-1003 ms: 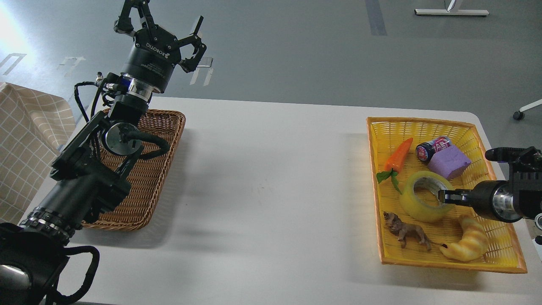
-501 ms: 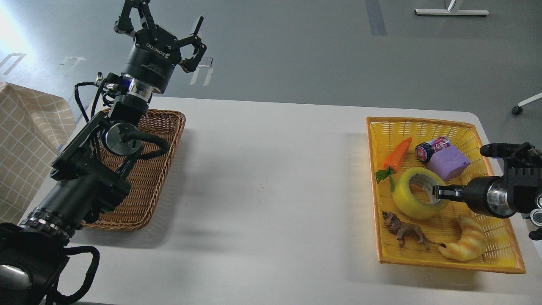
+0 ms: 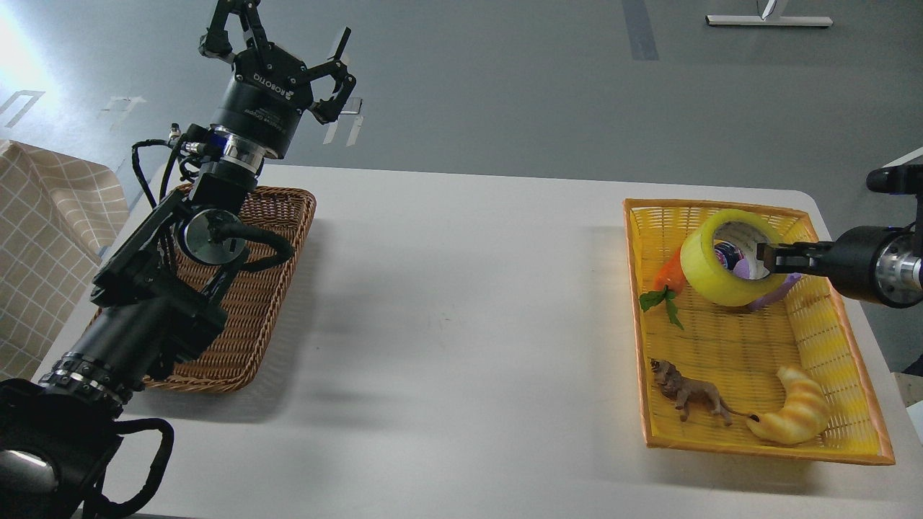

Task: Place and transfer tape with both arms
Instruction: 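Lift the tape roll and carry it to the table center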

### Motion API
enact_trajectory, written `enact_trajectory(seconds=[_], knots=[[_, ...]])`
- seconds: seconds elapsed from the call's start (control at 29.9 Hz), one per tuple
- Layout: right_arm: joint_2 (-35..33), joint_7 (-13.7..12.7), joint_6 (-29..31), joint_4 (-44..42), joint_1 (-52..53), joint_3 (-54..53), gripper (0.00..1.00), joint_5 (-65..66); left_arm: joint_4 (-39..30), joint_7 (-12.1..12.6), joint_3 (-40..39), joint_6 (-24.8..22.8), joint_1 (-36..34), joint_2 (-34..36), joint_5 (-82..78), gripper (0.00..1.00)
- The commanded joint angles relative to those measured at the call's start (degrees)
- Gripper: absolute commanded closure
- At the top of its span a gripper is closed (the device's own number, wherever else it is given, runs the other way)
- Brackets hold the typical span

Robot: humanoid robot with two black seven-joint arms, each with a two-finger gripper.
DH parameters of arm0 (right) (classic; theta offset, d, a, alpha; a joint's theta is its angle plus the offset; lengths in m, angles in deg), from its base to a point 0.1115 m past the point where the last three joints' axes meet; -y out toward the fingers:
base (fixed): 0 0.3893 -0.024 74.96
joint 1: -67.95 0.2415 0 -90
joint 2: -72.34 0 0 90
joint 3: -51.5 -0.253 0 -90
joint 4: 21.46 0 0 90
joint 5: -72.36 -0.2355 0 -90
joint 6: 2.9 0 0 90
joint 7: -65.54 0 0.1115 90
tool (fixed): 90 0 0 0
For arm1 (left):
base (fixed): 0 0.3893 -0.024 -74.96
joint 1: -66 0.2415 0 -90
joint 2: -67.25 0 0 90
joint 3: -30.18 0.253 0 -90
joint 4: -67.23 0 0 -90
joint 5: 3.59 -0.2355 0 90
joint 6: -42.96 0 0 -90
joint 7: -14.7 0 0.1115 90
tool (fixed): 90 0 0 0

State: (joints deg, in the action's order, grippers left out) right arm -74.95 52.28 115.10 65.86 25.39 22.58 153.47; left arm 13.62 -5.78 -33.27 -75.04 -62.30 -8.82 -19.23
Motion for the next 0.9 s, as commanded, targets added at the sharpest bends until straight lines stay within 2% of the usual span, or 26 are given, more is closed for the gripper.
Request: enact_trajectory(seconds=[0.0, 0.3, 0.37, 0.47, 0.64, 0.87], knots=[[0.68, -0.01, 0.0, 0.3, 3.18, -0.08, 0.92, -0.17, -0.01, 0.0, 0.08, 0.0, -0.37, -0.04, 0.0, 0.02], [14.2, -0.45, 0.0, -2.41, 8.72, 0.89, 0.91, 0.01, -0.01, 0.0, -0.01, 0.0, -0.46, 0.84, 0.0, 0.02], [20.08, -0.62, 0.0, -5.39, 9.6, 0.98, 0.9, 0.45, -0.09, 0.0, -0.01, 0.0, -0.46, 1.19, 0.0, 0.02], [25.27, -0.63, 0.0, -9.08, 10.39, 1.33, 0.9, 0.8, -0.09, -0.09, -0.1, 0.0, -0.54, 1.1, 0.0, 0.02], [32.13, -0.63, 0.0, -16.2, 13.55, 8.26, 0.9, 0.89, -0.27, 0.0, -0.1, 0.0, -0.63, 1.02, 0.0, 0.02], [41.54, -0.54, 0.0, -24.74, 13.64, 12.66, 0.9, 0.98, -0.62, 0.0, -0.1, 0.0, -0.63, 0.75, 0.0, 0.02]])
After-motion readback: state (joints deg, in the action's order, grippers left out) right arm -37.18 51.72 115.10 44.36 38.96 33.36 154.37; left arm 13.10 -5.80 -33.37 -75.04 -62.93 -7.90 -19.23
